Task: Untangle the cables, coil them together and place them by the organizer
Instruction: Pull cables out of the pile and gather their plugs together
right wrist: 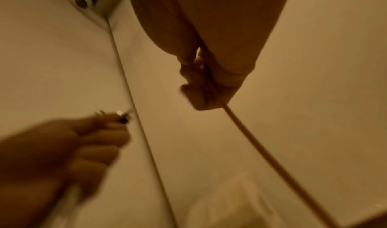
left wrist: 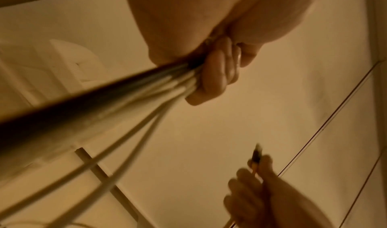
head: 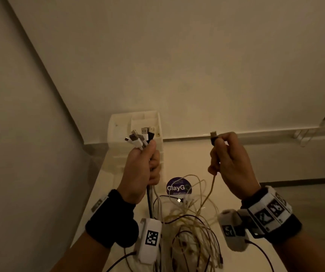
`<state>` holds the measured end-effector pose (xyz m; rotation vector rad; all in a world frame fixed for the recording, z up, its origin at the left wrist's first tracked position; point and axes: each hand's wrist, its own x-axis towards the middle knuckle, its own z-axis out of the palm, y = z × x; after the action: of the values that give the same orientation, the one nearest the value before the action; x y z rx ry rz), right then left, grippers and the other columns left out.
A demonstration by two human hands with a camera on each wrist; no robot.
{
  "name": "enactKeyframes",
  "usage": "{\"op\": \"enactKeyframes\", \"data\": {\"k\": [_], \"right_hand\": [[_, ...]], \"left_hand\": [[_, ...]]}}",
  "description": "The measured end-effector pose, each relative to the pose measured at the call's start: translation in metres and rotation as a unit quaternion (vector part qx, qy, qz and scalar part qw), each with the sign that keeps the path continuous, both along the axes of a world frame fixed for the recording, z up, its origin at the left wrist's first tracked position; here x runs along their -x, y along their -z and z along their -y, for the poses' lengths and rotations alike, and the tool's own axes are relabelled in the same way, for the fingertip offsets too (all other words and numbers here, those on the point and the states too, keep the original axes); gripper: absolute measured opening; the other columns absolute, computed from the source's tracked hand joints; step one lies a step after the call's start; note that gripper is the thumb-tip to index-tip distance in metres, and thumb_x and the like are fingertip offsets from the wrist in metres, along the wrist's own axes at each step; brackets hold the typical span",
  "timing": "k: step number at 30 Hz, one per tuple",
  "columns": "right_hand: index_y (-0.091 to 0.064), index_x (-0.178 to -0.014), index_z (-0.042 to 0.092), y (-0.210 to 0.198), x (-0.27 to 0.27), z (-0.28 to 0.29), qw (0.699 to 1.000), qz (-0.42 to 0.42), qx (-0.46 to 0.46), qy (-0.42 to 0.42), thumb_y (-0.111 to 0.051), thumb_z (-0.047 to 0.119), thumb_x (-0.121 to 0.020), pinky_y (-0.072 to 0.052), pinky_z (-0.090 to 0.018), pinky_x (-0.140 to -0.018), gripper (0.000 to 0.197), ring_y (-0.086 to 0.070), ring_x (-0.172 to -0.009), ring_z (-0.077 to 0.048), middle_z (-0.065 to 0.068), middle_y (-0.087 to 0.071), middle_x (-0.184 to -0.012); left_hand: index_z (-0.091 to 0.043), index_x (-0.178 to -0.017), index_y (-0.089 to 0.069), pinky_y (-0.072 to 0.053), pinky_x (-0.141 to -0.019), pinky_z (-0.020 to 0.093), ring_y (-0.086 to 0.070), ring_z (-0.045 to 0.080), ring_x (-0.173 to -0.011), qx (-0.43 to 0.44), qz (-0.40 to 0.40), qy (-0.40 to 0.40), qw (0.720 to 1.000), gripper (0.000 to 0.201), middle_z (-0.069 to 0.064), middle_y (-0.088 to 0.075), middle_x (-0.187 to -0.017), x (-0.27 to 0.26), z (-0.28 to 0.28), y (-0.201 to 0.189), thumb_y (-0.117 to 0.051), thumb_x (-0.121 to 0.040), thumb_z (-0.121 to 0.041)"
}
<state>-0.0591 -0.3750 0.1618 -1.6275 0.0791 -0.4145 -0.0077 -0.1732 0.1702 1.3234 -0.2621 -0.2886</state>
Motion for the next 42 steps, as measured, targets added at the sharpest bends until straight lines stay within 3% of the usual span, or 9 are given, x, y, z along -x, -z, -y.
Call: {"op": "enactKeyframes", "data": {"k": [6, 12, 18, 21, 27, 33, 36, 38, 42], "right_hand": [[-0.067, -0.106, 0.013, -0.022, 0.001, -0.058, 0.985, 0.006, -0.13, -0.114, -0.046, -0.011, -0.091, -0.041, -0.031, -0.06, 0.035, -0.05, -0.064, -0.022, -0.007, -0.056, -0.081], [-0.047, -0.096, -0.002, -0.011, -0.004, -0.101, 0.978, 0.014, -0.205, -0.022, -0.059, -0.011, -0.085, -0.055, -0.039, -0.066, 0.018, -0.062, -0.062, -0.029, -0.01, -0.066, -0.074], [-0.042, -0.081, 0.008, -0.005, -0.002, -0.114, 0.999, 0.007, -0.049, 0.014, -0.068, 0.004, -0.085, -0.057, -0.055, -0.058, 0.027, -0.066, -0.065, -0.04, -0.022, -0.064, -0.079], [-0.043, -0.087, 0.015, 0.006, 0.001, -0.114, 1.0, -0.019, 0.023, -0.005, -0.068, 0.017, -0.087, -0.056, -0.037, -0.052, 0.025, -0.065, -0.056, -0.024, -0.011, -0.062, -0.077], [-0.064, -0.088, 0.022, 0.067, 0.021, -0.097, 0.971, -0.063, 0.197, -0.122, -0.052, 0.023, -0.098, -0.045, -0.019, -0.058, 0.015, -0.059, -0.057, -0.007, 0.004, -0.063, -0.065], [-0.056, -0.068, 0.023, 0.137, 0.034, -0.057, 0.951, -0.182, 0.202, -0.148, -0.049, 0.034, -0.098, -0.048, -0.039, -0.066, 0.033, -0.053, -0.061, -0.007, 0.004, -0.056, -0.062], [-0.052, -0.066, 0.014, 0.138, 0.03, -0.052, 0.963, -0.168, 0.187, -0.098, -0.053, 0.047, -0.093, -0.041, -0.026, -0.061, 0.043, -0.047, -0.057, -0.003, 0.006, -0.05, -0.059], [-0.053, -0.065, 0.007, 0.124, 0.023, -0.051, 0.968, -0.14, 0.198, -0.064, -0.056, 0.036, -0.094, -0.036, -0.019, -0.057, 0.041, -0.042, -0.053, 0.0, 0.007, -0.048, -0.056], [-0.056, -0.065, 0.005, 0.079, 0.01, -0.057, 0.971, -0.11, 0.197, -0.085, -0.055, 0.022, -0.097, -0.031, -0.014, -0.052, 0.036, -0.038, -0.048, -0.001, 0.013, -0.047, -0.049]], "left_hand": [[-0.017, -0.064, -0.034, -0.015, -0.04, 0.017, -0.016, 0.009, -0.038, 0.046, -0.011, 0.017, 0.999, 0.034, -0.002, -0.021, -0.054, -0.006, -0.004, 0.006, -0.054, -0.09, -0.026], [-0.019, -0.064, -0.064, -0.014, -0.042, 0.023, -0.026, 0.007, -0.039, 0.04, 0.023, 0.06, 0.997, 0.034, -0.006, -0.038, -0.051, -0.002, -0.009, 0.009, -0.062, -0.087, -0.043], [-0.01, -0.062, -0.054, -0.035, -0.041, 0.018, -0.044, 0.006, -0.039, -0.018, 0.032, 0.014, 0.999, 0.045, -0.001, -0.052, -0.053, 0.0, -0.008, 0.012, -0.042, -0.101, -0.028], [-0.001, -0.066, -0.046, -0.031, -0.042, 0.023, -0.036, 0.014, -0.045, -0.031, 0.065, -0.009, 0.997, 0.05, 0.013, -0.038, -0.058, -0.007, -0.016, 0.017, -0.04, -0.1, -0.037], [-0.018, -0.066, -0.045, -0.036, -0.043, 0.024, -0.041, 0.016, -0.046, 0.154, -0.017, -0.114, 0.981, 0.04, -0.001, -0.042, -0.053, -0.035, -0.04, 0.011, -0.039, -0.101, -0.038], [-0.022, -0.067, -0.037, -0.04, -0.049, 0.025, -0.026, 0.011, -0.043, 0.18, 0.016, -0.145, 0.973, 0.04, -0.007, -0.027, -0.053, -0.06, -0.087, -0.008, -0.038, -0.098, -0.048], [-0.023, -0.063, -0.036, -0.035, -0.043, 0.022, -0.021, 0.01, -0.043, 0.135, 0.048, -0.087, 0.986, 0.04, -0.006, -0.024, -0.053, -0.047, -0.092, -0.008, -0.045, -0.095, -0.047], [-0.025, -0.059, -0.041, -0.022, -0.039, 0.019, -0.019, 0.01, -0.04, 0.062, 0.088, -0.056, 0.993, 0.04, -0.006, -0.025, -0.05, -0.036, -0.088, -0.007, -0.052, -0.095, -0.038], [-0.015, -0.071, -0.064, -0.028, -0.041, 0.021, -0.031, 0.014, -0.039, -0.14, 0.187, -0.006, 0.972, 0.021, 0.004, -0.038, -0.045, -0.015, -0.063, 0.005, -0.071, -0.083, -0.031]]}}
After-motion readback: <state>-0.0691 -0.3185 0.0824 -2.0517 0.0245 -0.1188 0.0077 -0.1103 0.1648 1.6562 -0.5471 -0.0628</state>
